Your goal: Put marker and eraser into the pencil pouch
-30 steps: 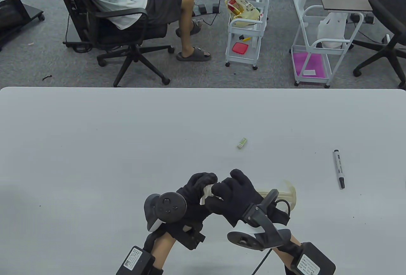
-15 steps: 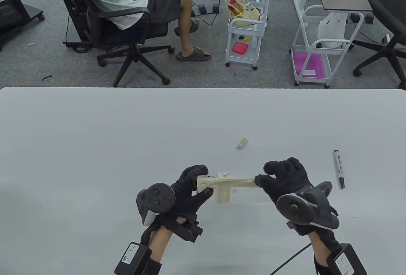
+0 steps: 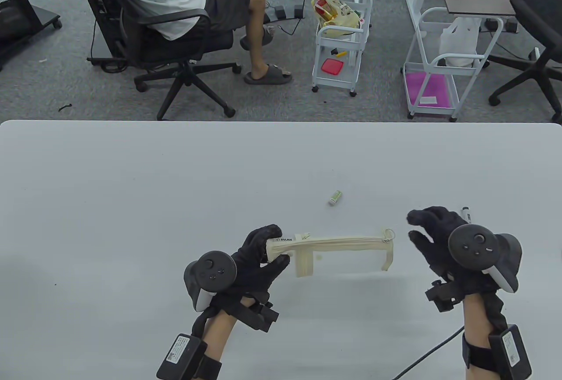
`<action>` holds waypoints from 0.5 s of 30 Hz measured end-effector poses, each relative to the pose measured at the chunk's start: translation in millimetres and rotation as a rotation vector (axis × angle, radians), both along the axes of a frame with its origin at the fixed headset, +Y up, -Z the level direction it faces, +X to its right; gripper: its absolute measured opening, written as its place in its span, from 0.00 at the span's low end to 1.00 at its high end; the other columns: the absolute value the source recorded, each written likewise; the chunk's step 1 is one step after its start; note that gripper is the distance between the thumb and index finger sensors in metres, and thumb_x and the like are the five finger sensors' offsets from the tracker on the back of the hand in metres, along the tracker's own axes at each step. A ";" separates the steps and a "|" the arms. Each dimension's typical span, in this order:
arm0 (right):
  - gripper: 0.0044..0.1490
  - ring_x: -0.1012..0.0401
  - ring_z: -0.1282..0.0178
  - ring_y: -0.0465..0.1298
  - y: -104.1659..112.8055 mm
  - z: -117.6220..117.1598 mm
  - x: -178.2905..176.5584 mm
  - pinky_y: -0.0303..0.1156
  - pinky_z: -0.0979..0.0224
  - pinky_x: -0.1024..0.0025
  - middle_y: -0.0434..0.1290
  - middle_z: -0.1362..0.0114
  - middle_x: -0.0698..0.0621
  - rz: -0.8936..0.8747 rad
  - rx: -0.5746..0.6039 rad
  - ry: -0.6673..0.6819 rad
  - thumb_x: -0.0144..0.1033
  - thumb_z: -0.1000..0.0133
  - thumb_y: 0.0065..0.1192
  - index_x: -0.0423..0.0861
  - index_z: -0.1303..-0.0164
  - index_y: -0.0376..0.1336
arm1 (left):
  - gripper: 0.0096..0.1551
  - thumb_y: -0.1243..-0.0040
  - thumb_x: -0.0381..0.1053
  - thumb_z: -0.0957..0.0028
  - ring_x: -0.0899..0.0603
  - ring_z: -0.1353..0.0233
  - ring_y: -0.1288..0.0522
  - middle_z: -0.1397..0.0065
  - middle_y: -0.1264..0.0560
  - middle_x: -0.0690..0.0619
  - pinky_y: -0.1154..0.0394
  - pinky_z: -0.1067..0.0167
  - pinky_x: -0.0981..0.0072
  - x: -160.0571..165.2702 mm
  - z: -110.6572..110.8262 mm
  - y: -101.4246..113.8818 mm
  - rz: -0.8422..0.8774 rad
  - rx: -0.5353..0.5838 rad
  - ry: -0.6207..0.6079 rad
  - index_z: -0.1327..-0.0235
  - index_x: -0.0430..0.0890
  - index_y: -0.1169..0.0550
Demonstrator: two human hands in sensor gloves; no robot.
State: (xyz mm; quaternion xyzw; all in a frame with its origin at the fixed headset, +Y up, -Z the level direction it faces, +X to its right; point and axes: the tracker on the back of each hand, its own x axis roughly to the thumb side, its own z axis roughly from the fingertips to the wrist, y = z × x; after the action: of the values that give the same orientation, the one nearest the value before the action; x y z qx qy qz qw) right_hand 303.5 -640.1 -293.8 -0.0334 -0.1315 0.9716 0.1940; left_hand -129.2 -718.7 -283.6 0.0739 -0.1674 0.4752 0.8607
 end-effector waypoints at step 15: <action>0.36 0.47 0.38 0.76 -118.4 -35.5 98.0 0.60 0.26 0.35 0.71 0.32 0.42 0.122 -0.498 -0.669 0.50 0.51 0.71 0.47 0.33 0.69 | 0.40 0.43 0.70 0.58 0.44 0.41 0.15 0.24 0.29 0.47 0.19 0.42 0.51 10.5 6.0 -0.8 -0.034 0.017 -0.057 0.28 0.66 0.36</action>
State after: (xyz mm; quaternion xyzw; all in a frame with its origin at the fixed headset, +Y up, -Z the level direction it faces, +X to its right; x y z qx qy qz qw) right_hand 401.6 -758.5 -329.3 -0.3852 0.0498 0.9189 0.0689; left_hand -118.7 -719.4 -277.7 0.0649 -0.1969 0.4610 0.8628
